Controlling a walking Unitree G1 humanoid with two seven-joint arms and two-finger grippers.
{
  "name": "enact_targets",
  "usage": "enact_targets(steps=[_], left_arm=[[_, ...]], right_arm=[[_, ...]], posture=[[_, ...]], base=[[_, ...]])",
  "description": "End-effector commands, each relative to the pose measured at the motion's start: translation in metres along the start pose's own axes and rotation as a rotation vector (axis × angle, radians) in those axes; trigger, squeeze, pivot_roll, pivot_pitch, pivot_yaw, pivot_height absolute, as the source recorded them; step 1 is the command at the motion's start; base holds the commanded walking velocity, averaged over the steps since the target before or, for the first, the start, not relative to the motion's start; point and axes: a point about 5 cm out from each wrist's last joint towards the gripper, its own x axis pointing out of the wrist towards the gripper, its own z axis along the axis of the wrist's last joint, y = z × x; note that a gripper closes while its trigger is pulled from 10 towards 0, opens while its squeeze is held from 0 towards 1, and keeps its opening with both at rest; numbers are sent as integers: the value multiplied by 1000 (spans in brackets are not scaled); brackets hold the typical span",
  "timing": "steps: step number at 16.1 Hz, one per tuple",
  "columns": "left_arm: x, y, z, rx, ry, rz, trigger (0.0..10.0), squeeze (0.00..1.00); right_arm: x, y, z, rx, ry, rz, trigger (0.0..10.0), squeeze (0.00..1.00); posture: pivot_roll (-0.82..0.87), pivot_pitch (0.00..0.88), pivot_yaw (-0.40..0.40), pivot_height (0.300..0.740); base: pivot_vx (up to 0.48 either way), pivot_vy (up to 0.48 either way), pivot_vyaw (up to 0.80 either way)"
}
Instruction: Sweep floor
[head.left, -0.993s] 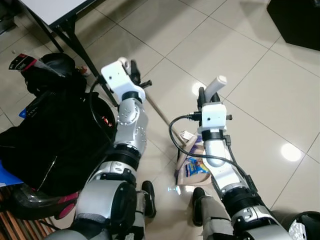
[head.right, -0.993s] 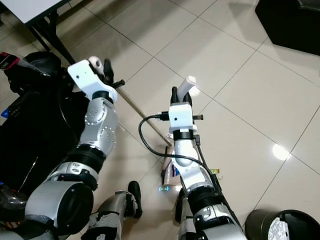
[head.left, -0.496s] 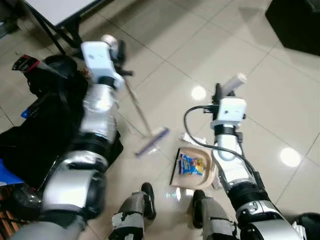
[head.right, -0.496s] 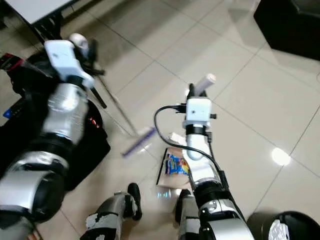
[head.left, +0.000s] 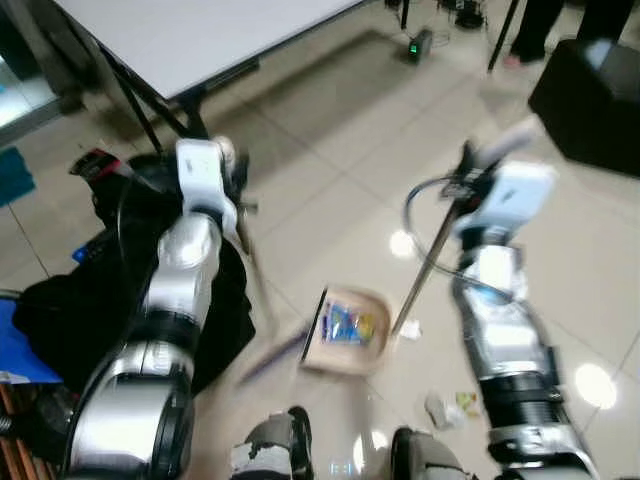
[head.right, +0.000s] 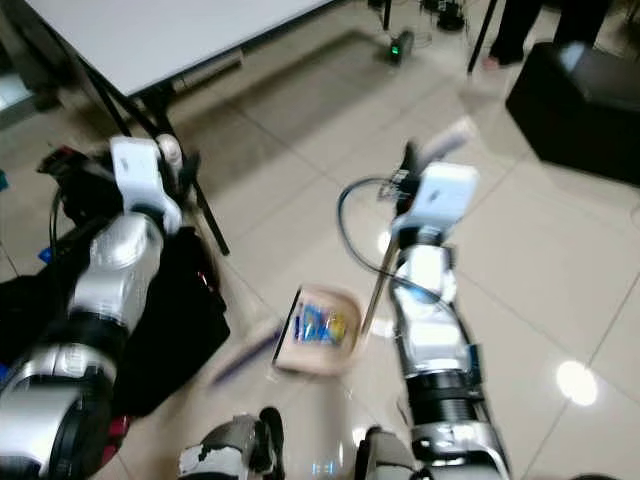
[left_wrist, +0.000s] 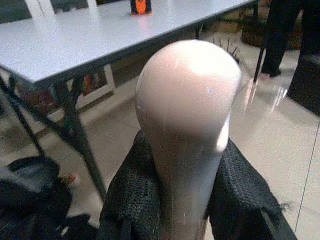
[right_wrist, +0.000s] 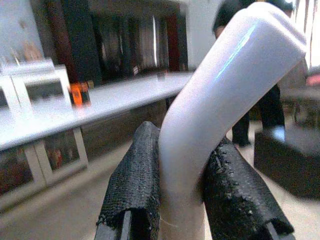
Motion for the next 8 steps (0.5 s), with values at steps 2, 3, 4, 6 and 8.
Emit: enact_targets(steps=[2,3,4,6,8], left_arm=[[-9,3,20,13,-82,-4,10000,0],[-19,4,25,4,-96,-15,10000,0],[-28,4,29,4,-101,-18,10000,0],[-45,-4,33,51,-76,-54,10000,0],[-59,-15,34,75,-67,-98,10000,0]], right_arm=[[4,0,24,20,-6,21,10000,0],[6,1,35,16,0,39,10000,0],[5,0,42,16,12,55,10000,0],[3,-3,52,14,46,84,10000,0],[-1,-7,57,16,93,108,10000,0]], posture=[[-22,28,61,740],[-20,29,57,740],[-22,33,57,740],[-12,44,51,740],[-7,49,48,740]], base=[[0,0,0],[0,0,0],[0,0,0],[0,0,0],[0,0,0]])
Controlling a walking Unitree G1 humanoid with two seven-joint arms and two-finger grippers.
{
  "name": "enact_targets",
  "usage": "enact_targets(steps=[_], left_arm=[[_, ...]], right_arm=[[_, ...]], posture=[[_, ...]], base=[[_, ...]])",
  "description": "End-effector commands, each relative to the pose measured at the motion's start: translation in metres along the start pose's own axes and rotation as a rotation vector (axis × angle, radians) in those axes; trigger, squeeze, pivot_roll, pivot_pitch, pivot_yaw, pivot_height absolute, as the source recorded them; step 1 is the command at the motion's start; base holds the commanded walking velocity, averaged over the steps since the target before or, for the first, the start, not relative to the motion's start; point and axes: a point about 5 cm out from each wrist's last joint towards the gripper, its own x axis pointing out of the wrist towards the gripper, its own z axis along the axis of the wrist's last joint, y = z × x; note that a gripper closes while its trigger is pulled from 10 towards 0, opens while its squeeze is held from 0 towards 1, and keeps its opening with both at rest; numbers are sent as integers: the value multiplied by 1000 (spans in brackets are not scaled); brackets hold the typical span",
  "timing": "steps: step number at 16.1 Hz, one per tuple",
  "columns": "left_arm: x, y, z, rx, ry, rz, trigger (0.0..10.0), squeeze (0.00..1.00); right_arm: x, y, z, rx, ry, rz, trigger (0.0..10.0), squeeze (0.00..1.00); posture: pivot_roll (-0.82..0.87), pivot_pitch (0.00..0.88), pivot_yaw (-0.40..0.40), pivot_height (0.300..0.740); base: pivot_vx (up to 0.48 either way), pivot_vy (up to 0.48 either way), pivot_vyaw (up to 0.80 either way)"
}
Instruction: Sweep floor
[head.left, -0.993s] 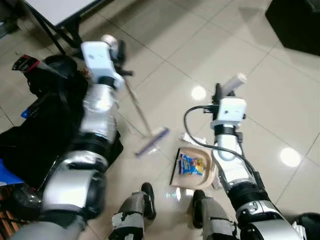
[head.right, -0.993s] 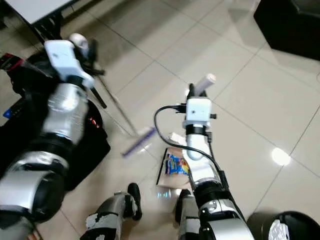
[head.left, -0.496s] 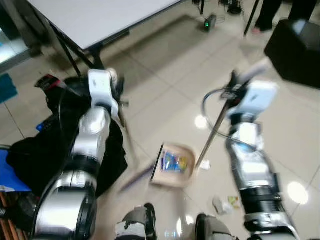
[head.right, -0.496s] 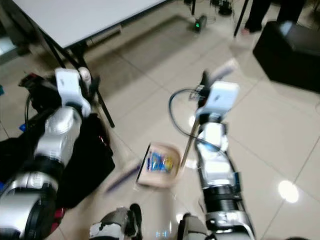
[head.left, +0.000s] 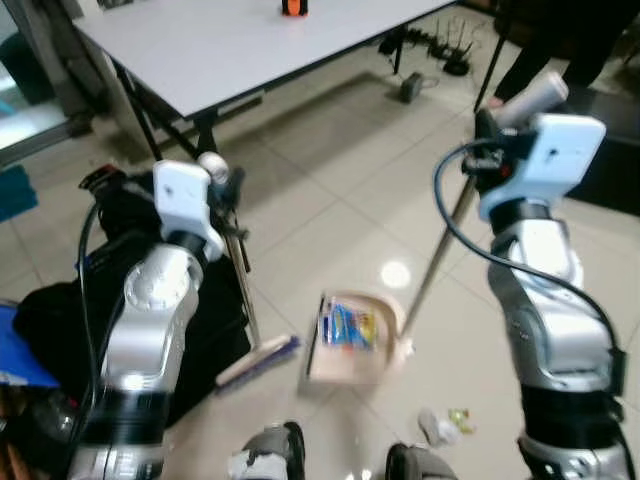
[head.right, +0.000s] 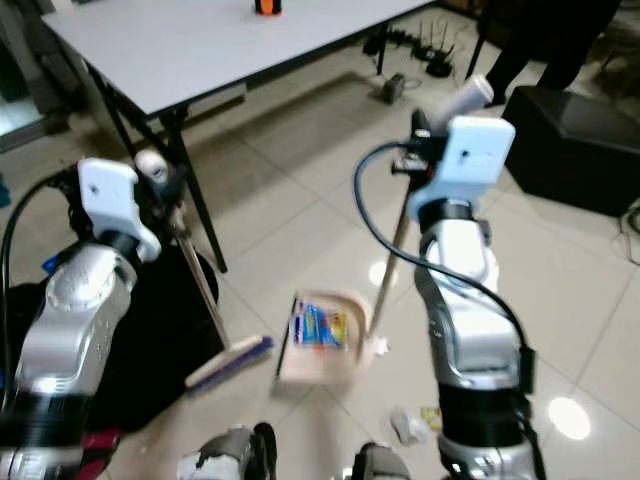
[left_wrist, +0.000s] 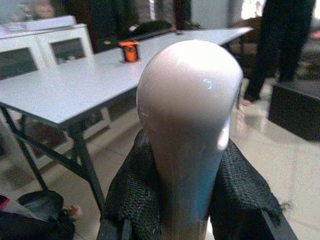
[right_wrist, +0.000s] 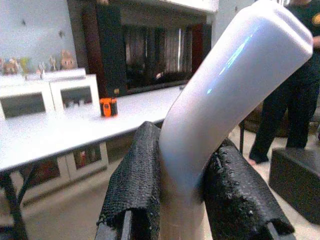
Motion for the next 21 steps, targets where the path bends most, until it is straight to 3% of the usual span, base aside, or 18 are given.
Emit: enact_targets(steps=[1,3,5,12,17,21], left_arm=[[-6,-8,5,-1,15,-31,10000,0],[-19,-23,3,10,59,-91,10000,0],[-25,-27,1,-7,79,-103,10000,0],[-29,-38,-1,-37,127,-152,10000,0],[-32,-42,-2,-45,136,-170,10000,0],[-32,-44,-1,-51,133,-175,10000,0]], right_arm=[[-4,-2,12,4,-2,17,10000,0],[-10,-6,17,-2,30,9,10000,0],[-13,-7,21,-28,39,12,10000,0],[-27,-9,22,-15,98,-27,10000,0],[-30,-8,22,-5,116,-28,10000,0],[-28,-8,25,-35,118,-2,10000,0]], posture=[[-2,47,43,740],[-10,42,47,740],[-23,43,57,740],[-45,24,71,740],[-47,16,67,740],[-51,11,60,740]], base=[[0,0,0],[0,0,0],[0,0,0],[0,0,0],[0,0,-476],[-243,0,0]])
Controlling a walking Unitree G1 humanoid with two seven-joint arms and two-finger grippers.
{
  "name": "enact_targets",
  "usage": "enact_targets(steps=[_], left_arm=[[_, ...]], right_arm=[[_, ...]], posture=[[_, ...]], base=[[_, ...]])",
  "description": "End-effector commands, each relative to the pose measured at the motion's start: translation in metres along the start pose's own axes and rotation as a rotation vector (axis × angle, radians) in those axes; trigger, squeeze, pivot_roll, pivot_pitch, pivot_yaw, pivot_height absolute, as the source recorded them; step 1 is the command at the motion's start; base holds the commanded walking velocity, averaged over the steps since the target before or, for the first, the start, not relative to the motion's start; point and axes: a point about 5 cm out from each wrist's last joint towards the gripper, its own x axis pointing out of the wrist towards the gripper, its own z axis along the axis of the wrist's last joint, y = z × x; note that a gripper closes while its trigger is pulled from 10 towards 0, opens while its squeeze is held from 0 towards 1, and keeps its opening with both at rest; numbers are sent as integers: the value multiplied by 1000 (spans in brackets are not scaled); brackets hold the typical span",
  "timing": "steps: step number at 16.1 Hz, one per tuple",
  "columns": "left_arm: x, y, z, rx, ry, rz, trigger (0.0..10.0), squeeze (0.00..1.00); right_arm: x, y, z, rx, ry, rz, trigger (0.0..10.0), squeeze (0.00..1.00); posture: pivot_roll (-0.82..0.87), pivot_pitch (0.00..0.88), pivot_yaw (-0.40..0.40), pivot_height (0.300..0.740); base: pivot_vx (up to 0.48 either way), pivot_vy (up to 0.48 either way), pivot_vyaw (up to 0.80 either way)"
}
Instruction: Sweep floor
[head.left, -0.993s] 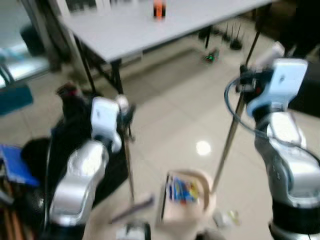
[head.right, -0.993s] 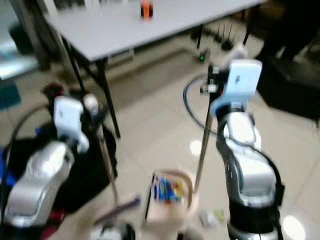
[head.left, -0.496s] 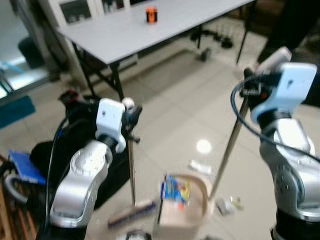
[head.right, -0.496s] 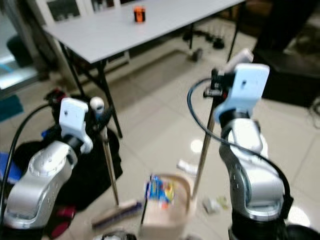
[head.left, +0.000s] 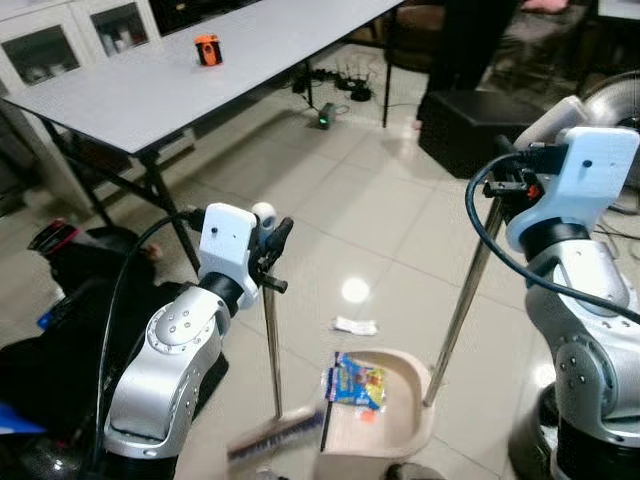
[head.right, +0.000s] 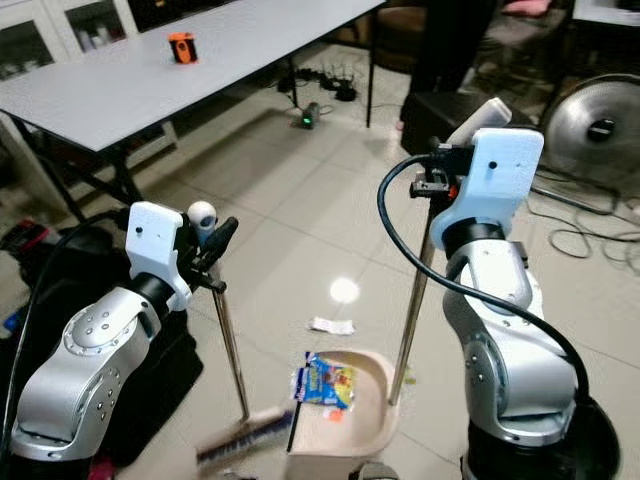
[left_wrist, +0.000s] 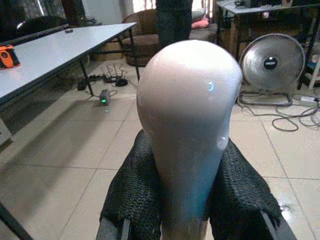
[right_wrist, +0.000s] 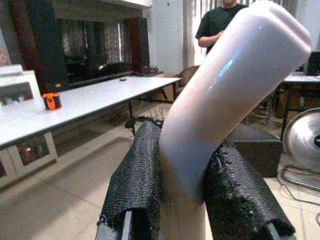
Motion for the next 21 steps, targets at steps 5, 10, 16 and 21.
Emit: enact_targets(steps=[5,10,16,21], left_arm=[[-2,2,2,11,-4,17,10000,0],[1,2,4,33,-25,3,10000,0],[2,-1,2,36,-25,-2,10000,0],[-6,0,-2,46,-12,26,10000,0]], right_arm=[[2,3,11,-11,-22,27,10000,0],[6,-6,20,8,-36,-25,10000,0],[8,-10,31,47,-60,-30,10000,0],[15,-26,40,52,-85,-56,10000,0]], posture=[[-52,15,55,740],[-64,4,61,740],[-77,9,49,740],[-59,13,32,740]], base=[[-146,0,0],[0,0,0],[0,0,-611],[0,-342,0]])
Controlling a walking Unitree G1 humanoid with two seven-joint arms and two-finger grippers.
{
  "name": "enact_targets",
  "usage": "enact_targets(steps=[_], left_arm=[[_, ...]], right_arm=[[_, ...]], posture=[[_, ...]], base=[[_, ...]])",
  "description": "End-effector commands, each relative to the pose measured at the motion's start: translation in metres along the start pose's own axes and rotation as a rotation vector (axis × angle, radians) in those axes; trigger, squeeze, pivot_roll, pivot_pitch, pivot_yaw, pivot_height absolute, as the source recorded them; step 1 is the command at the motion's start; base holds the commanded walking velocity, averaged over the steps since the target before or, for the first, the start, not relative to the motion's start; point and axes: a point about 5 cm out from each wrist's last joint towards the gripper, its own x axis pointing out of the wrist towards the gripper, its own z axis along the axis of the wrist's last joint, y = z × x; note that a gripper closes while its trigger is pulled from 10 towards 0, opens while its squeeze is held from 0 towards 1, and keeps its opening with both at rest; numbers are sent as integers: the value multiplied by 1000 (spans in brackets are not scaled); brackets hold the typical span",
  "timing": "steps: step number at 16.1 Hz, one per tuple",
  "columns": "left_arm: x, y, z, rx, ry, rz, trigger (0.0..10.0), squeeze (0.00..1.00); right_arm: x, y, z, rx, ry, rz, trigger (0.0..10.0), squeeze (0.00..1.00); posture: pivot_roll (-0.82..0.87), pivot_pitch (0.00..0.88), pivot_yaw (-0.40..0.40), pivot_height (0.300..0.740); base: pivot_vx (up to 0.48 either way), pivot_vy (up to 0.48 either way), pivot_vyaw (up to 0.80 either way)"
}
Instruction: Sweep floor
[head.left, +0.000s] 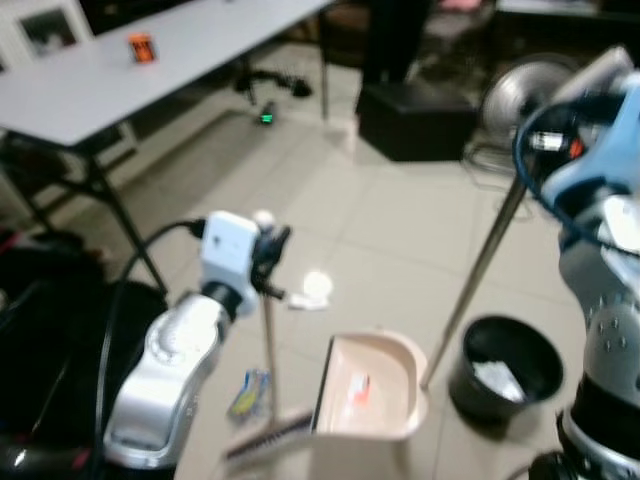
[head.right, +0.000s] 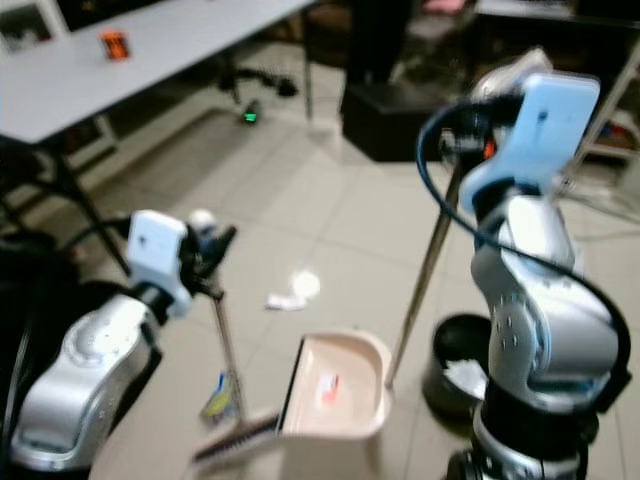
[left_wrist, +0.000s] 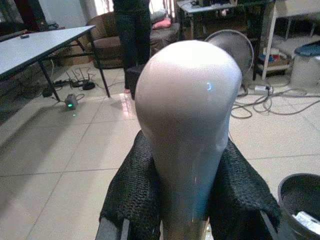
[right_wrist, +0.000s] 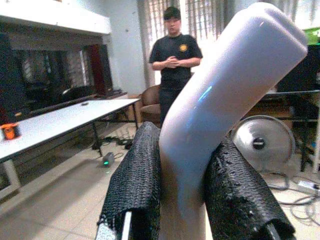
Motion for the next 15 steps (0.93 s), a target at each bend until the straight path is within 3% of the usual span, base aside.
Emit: enact_targets(steps=[1,4,6,10,13,15], left_arm=[[-1,-1,9,24,-42,2,10000,0],[5,6,15,4,-69,41,10000,0],[8,6,20,13,-90,56,10000,0],[6,9,27,24,-127,94,10000,0],[5,12,30,28,-134,113,10000,0],[7,12,35,75,-148,116,10000,0]], right_arm=[[0,-11,4,-16,-17,-36,10000,0],[1,-14,-3,-67,8,-31,10000,0],[-4,-3,-16,-134,23,15,10000,0],[-12,17,-34,-156,53,83,10000,0],[-16,22,-44,-138,63,103,10000,0],[-16,21,-46,-154,36,91,10000,0]], posture=[[-60,12,33,740],[-56,14,35,740],[-56,15,38,740],[-45,20,43,740],[-39,25,43,740],[-33,28,40,740]], base=[[0,-375,0],[0,-124,0],[0,0,0],[0,0,0],[0,0,800],[0,0,800]])
